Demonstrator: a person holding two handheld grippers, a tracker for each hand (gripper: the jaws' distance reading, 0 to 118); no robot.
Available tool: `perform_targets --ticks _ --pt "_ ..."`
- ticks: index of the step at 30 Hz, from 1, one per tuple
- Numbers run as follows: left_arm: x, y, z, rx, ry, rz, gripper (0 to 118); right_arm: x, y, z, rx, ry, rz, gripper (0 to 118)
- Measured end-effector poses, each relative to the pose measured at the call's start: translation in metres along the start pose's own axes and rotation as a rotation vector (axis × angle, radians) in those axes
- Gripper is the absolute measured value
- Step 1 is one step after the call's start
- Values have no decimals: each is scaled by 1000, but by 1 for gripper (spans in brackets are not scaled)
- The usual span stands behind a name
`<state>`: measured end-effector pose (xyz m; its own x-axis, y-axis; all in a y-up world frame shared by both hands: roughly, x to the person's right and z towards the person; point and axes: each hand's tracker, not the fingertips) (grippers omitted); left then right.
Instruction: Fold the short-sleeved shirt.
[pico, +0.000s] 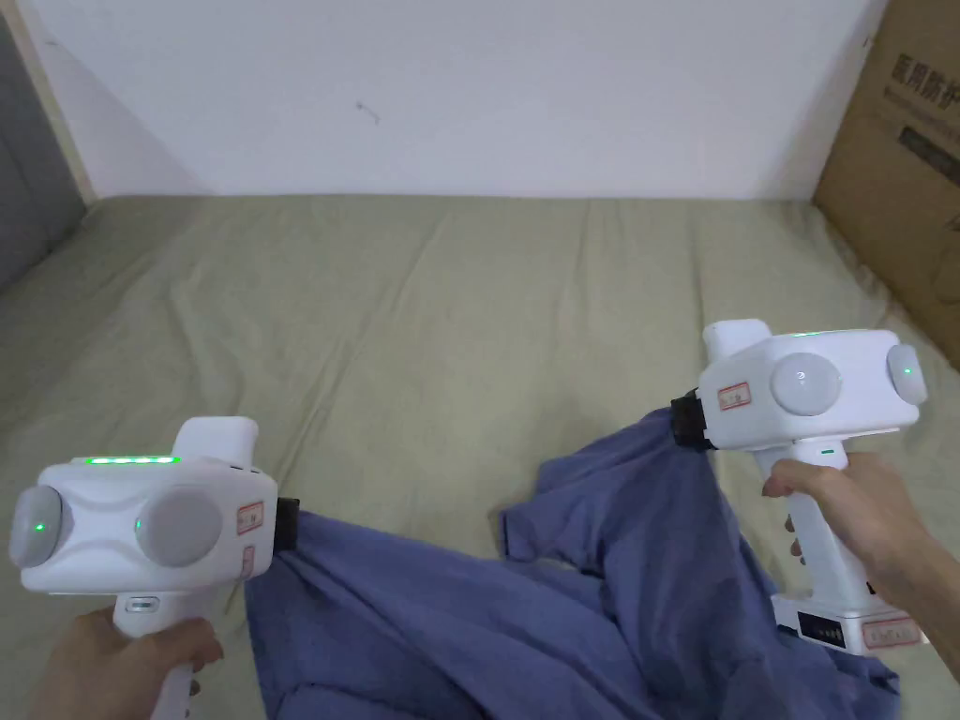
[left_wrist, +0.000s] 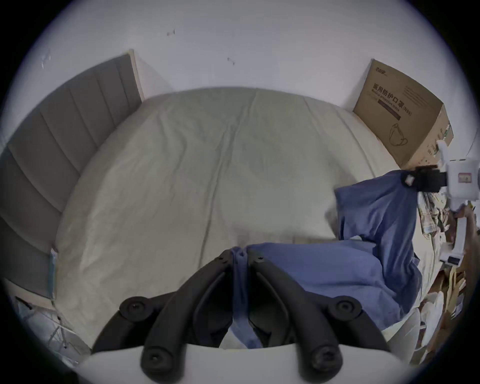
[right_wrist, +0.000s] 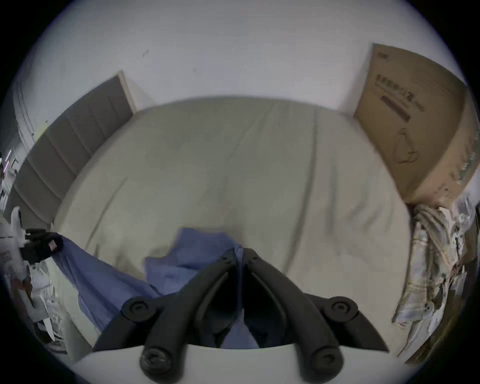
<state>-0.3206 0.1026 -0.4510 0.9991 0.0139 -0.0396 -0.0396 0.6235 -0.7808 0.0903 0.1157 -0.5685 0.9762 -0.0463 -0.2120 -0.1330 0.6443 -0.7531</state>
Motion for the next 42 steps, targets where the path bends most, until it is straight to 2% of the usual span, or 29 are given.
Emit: perform_targets --ticks 4,9,12,14,23,33,35,37,39,40,41,42 --pt "-6 19 40 67 5 4 8 40 13 68 104 -43 -82 4" --pt "-9 47 86 172 62 -59 8 85 18 156 228 -84 -201 4" --pt "-12 67 108 215 85 -84 8 99 23 197 276 -114 -216 4" --pt "-12 81 121 244 90 -79 8 104 27 219 316 -101 -227 4" --pt "-11 163 156 357 154 -97 8 87 93 252 414 -113 -228 4" --pt "-27 301 142 443 287 -74 8 59 251 223 507 -173 -207 4" --pt "-29 330 144 485 293 -50 8 57 280 220 547 -166 -247 4" --pt "-32 360 149 520 312 -60 8 56 308 219 581 -170 -254 4" --pt "-33 392 157 569 333 -101 8 54 341 224 594 -197 -225 4" --pt "-32 405 162 600 350 -102 8 56 350 229 632 -205 -270 4" --pt "-32 421 169 631 360 -120 8 55 362 234 669 -171 -280 4" --pt "-31 431 176 672 369 -93 8 54 371 237 688 -178 -287 4"
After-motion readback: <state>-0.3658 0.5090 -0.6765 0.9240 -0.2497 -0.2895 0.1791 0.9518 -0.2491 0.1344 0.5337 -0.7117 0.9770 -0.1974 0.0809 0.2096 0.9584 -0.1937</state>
